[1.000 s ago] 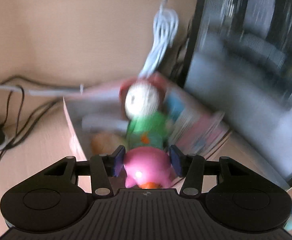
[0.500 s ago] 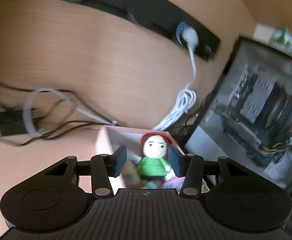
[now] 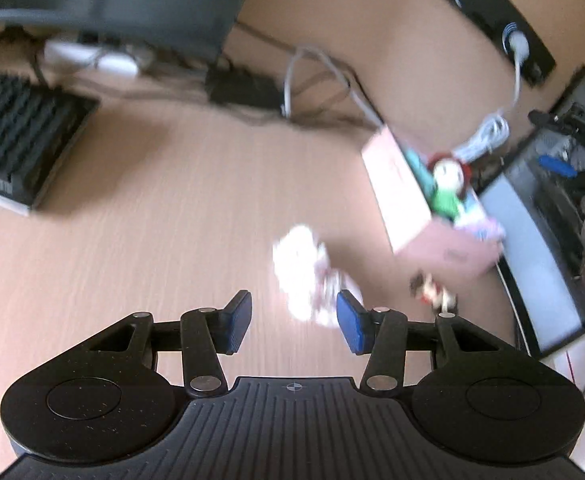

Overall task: Organize objects
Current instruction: 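Release the teal crank toy into the pink box with the right tool, then grasp the keychain figure in the red shirt with the left tool, then grasp the pink Lucky bag with the right tool while the left holds the figure, then drop the keychain figure into the pink box with the left tool while the right carries the Lucky bag, then lower the Lucky bag into the pink box and open the right tool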

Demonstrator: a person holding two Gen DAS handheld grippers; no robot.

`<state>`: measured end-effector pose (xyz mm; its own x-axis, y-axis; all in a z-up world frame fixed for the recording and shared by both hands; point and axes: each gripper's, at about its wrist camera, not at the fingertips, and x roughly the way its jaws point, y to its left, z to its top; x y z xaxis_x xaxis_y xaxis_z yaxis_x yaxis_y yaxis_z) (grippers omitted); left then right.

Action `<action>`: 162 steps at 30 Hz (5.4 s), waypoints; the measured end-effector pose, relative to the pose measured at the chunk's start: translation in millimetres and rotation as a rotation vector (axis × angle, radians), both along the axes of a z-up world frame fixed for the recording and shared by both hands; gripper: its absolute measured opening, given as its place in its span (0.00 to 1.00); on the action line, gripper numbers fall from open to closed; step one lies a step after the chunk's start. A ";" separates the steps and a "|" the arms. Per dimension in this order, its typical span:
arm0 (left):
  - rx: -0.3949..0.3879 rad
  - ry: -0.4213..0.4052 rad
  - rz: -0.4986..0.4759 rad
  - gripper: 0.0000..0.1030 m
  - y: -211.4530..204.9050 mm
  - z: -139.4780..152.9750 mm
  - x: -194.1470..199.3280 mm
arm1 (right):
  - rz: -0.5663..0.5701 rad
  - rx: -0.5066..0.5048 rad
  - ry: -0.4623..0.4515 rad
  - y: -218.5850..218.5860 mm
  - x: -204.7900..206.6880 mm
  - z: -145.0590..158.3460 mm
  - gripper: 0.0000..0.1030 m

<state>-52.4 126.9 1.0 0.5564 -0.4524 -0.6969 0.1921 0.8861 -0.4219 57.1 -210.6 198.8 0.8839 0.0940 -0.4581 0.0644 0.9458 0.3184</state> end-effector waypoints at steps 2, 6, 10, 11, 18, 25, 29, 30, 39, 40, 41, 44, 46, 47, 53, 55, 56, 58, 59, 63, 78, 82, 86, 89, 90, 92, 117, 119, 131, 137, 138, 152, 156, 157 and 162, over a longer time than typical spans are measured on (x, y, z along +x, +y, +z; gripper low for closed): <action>-0.003 0.022 -0.052 0.50 -4.7 -5.1 -3.2 | 0.002 -0.061 0.000 5.6 -17.6 -3.1 0.79; 0.031 -0.024 -0.201 0.50 -35.2 -0.1 -6.5 | 0.007 -0.242 0.037 24.5 -54.1 -25.7 0.86; 0.057 -0.094 -0.357 0.50 -72.8 10.6 -7.4 | 0.017 -0.342 0.095 33.8 -88.0 -52.7 0.87; 0.066 -0.102 -0.382 0.50 -81.2 11.5 -6.1 | 0.018 -0.348 0.115 32.9 -94.6 -57.9 0.88; 0.165 -0.112 -0.395 0.50 -90.9 4.5 5.0 | 0.034 -0.408 0.204 38.4 -145.5 -98.3 0.97; 0.284 -0.312 -0.694 0.50 -159.7 11.8 22.6 | 0.044 -0.392 0.264 46.3 -163.7 -120.0 0.97; 0.402 -0.376 -0.896 0.50 -206.6 -0.5 36.9 | 0.073 -0.382 0.282 47.0 -170.6 -125.5 0.97; 0.409 -0.357 -0.938 0.50 -216.0 -5.8 42.5 | 0.073 -0.381 0.289 46.4 -172.8 -127.2 0.97; 0.447 -0.264 -0.947 0.53 -252.8 -46.9 71.9 | 0.057 -0.339 0.351 37.0 -199.0 -140.3 0.97; 0.437 -0.255 -0.937 0.53 -255.0 -47.6 72.9 | 0.050 -0.341 0.356 36.5 -200.5 -142.2 0.97; 0.429 -0.242 -0.924 0.54 -257.6 -48.0 74.2 | 0.042 -0.342 0.358 35.5 -201.8 -143.4 0.97; 0.421 -0.202 -0.887 0.53 -266.1 -48.1 77.4 | 0.018 -0.327 0.364 31.9 -203.6 -145.7 0.97; 0.435 -0.172 -0.840 0.53 -271.0 -47.5 76.4 | 0.007 -0.323 0.365 31.0 -203.1 -147.0 0.97; 0.444 -0.165 -0.819 0.54 -273.7 -46.6 75.9 | 0.004 -0.324 0.366 31.3 -202.6 -147.6 0.97; 0.448 -0.140 -0.744 0.53 -275.9 -45.6 73.8 | 0.020 -0.326 0.366 34.9 -202.6 -149.1 0.97; 0.452 -0.136 -0.719 0.40 -274.6 -44.1 73.9 | 0.027 -0.324 0.374 36.3 -202.4 -151.2 0.97; 0.440 -0.128 -0.700 0.34 -271.9 -42.6 74.3 | 0.030 -0.322 0.378 37.3 -202.2 -152.7 0.97; 0.382 -0.110 -0.663 0.33 -258.9 -36.3 73.0 | 0.035 -0.309 0.385 40.0 -200.2 -155.1 0.97; 0.353 -0.106 -0.645 0.33 -249.7 -32.3 70.7 | 0.037 -0.297 0.386 42.1 -197.8 -156.0 0.97; 0.281 -0.118 -0.572 0.33 -199.7 -6.0 49.6 | 0.057 -0.245 0.365 66.8 -188.4 -157.1 0.97; 0.308 -0.125 -0.079 0.33 43.1 54.0 19.8 | 0.197 -0.235 0.282 187.4 -129.0 -148.9 0.97; 0.298 -0.108 -0.056 0.33 74.1 45.6 6.2 | 0.265 -0.288 0.223 228.5 -101.3 -137.4 0.96; 0.267 -0.085 -0.032 0.33 87.1 43.3 -6.5 | 0.280 -0.304 0.259 252.9 -64.6 -143.5 0.88; 0.263 -0.092 -0.063 0.33 85.3 42.6 -12.5 | 0.260 -0.307 0.349 258.4 -41.5 -157.9 0.55; 0.264 -0.096 -0.068 0.33 83.5 42.1 -13.4 | 0.245 -0.319 0.363 258.7 -39.1 -159.5 0.42; 0.245 -0.093 -0.083 0.33 78.8 40.6 -12.8 | 0.249 -0.325 0.383 255.7 -42.9 -154.3 0.24; 0.014 -0.417 -0.445 0.35 -212.0 53.5 90.3 | -0.144 -0.290 0.320 46.7 -180.1 -69.5 0.21; 0.081 -0.391 -0.398 0.35 -235.4 29.4 110.8 | -0.139 -0.287 0.312 44.4 -178.1 -70.7 0.21; 0.064 -0.272 -0.231 0.35 -193.3 9.4 102.4 | -0.055 -0.265 0.316 5.2 -136.1 -88.1 0.21; 0.048 -0.134 -0.196 0.34 -128.4 1.8 61.7 | -0.032 -0.283 0.192 -1.1 -63.6 -63.0 0.21; 0.041 -0.106 -0.187 0.34 -120.0 -1.9 55.0 | -0.038 -0.276 0.179 -3.7 -44.0 -59.5 0.21; -0.024 -0.063 0.024 0.34 -4.5 -6.2 19.1 | -0.152 -0.073 0.450 -78.4 140.2 -79.0 0.58; -0.048 -0.040 0.064 0.34 12.5 -15.9 22.9 | -0.170 0.005 0.334 -88.2 118.9 -51.5 0.63; -0.053 -0.034 0.069 0.34 14.0 -17.4 24.7 | -0.182 0.031 0.316 -90.5 116.9 -48.1 0.52; -0.068 -0.031 0.054 0.34 11.1 -16.6 28.9 | -0.249 0.059 0.402 -93.5 133.8 -65.6 0.13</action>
